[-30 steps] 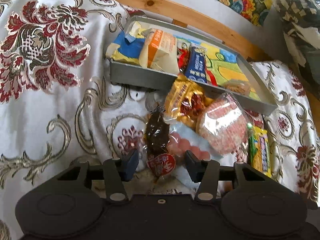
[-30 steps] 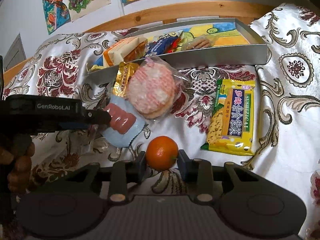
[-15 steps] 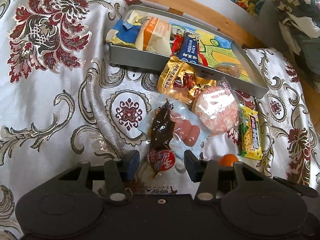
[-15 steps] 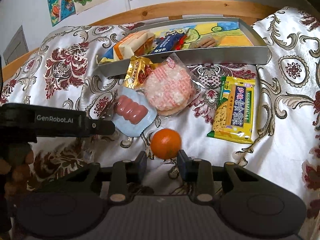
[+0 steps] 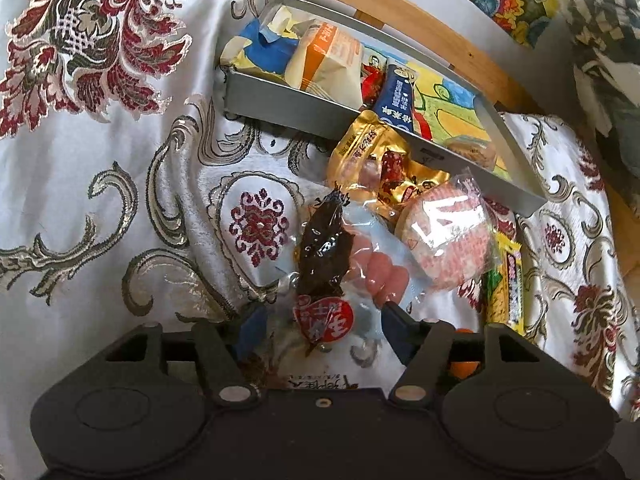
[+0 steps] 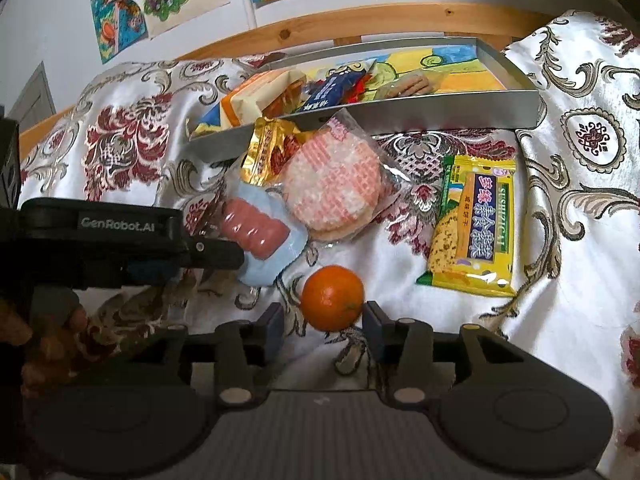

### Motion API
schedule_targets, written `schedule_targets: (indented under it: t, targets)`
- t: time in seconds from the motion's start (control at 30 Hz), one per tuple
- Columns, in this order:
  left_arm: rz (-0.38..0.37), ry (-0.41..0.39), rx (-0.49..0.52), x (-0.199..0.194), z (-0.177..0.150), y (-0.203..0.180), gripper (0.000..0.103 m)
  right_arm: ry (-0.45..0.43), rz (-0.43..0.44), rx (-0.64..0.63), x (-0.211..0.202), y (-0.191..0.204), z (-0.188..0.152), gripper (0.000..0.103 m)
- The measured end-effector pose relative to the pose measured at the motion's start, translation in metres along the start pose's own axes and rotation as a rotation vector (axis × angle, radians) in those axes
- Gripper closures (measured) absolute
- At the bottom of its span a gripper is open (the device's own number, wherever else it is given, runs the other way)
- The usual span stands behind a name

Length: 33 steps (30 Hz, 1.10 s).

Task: Organize snacks
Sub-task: 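Grasp the brown candy with the left tool while the right tool grasps the orange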

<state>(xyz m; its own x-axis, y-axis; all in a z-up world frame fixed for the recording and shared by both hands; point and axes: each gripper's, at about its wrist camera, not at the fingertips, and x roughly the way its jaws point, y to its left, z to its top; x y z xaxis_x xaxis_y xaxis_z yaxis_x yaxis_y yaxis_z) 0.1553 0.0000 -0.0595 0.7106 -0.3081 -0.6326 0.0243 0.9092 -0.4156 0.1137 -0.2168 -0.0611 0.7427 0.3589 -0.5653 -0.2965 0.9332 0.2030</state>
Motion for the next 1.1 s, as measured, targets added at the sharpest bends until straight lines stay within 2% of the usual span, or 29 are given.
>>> schedule_targets:
  t: [0.1, 0.13, 0.17, 0.23, 0.27, 0.5, 0.63, 1.1]
  targets:
    - [-0.008, -0.009, 0.004, 0.001, 0.000, 0.000, 0.038, -0.002, -0.012, -0.022, 0.006, 0.000, 0.003, 0.053]
    - [-0.006, -0.016, 0.006, 0.000, -0.001, 0.001, 0.040, -0.004, -0.014, -0.027, 0.008, 0.000, 0.003, 0.054]
    - [0.003, -0.022, 0.013, 0.000, -0.001, 0.000, 0.047, -0.004, -0.015, -0.029, 0.009, 0.000, 0.003, 0.054]
    - [0.014, -0.029, 0.027, -0.001, -0.003, 0.000, 0.051, -0.005, -0.025, -0.039, 0.010, 0.003, 0.001, 0.061]
    - [0.016, -0.032, 0.027, -0.001, -0.003, -0.001, 0.051, -0.009, -0.032, -0.043, 0.010, 0.003, 0.001, 0.066]
    - [0.046, -0.056, 0.097, -0.006, -0.010, -0.012, 0.052, -0.029, -0.033, -0.046, 0.006, 0.003, 0.000, 0.067]
    - [0.036, -0.054, 0.129, -0.011, -0.013, -0.019, 0.052, -0.041, -0.039, -0.047, 0.000, 0.005, 0.002, 0.067]
    - [0.021, -0.165, 0.114, -0.060, -0.017, -0.029, 0.052, -0.132, -0.062, -0.078, -0.041, 0.019, 0.010, 0.067]
